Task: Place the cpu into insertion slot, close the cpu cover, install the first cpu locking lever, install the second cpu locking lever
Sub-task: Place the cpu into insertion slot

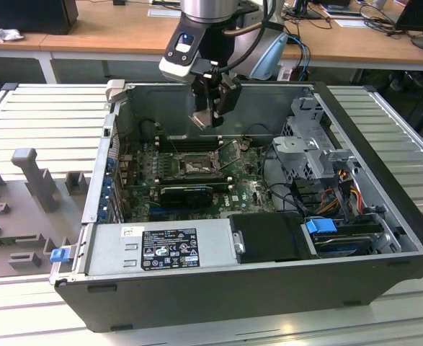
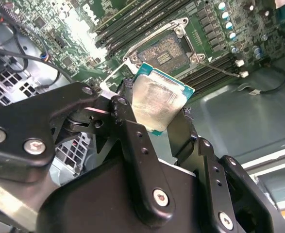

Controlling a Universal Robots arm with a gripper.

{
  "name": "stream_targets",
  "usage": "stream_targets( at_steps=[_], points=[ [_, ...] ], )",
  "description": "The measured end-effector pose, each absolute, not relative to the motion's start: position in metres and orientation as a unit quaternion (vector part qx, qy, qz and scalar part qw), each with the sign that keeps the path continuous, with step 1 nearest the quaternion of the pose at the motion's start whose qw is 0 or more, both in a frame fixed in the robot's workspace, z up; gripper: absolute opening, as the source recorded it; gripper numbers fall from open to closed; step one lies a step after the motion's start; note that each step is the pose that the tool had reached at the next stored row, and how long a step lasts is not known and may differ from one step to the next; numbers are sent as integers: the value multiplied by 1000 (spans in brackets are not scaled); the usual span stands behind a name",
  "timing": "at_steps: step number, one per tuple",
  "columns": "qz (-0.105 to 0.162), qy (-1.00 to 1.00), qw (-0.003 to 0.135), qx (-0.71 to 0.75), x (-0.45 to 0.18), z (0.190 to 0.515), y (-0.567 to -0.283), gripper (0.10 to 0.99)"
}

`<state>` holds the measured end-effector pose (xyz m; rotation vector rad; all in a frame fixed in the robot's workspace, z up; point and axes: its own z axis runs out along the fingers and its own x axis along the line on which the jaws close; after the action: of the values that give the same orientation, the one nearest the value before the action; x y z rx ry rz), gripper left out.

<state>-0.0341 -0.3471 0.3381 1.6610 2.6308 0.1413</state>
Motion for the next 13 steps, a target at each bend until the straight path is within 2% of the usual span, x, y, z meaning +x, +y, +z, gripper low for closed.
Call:
stream_targets(
  at_steps=[13],
  points=[
    [50, 823, 12, 565, -34, 332, -347, 525]
  ],
)
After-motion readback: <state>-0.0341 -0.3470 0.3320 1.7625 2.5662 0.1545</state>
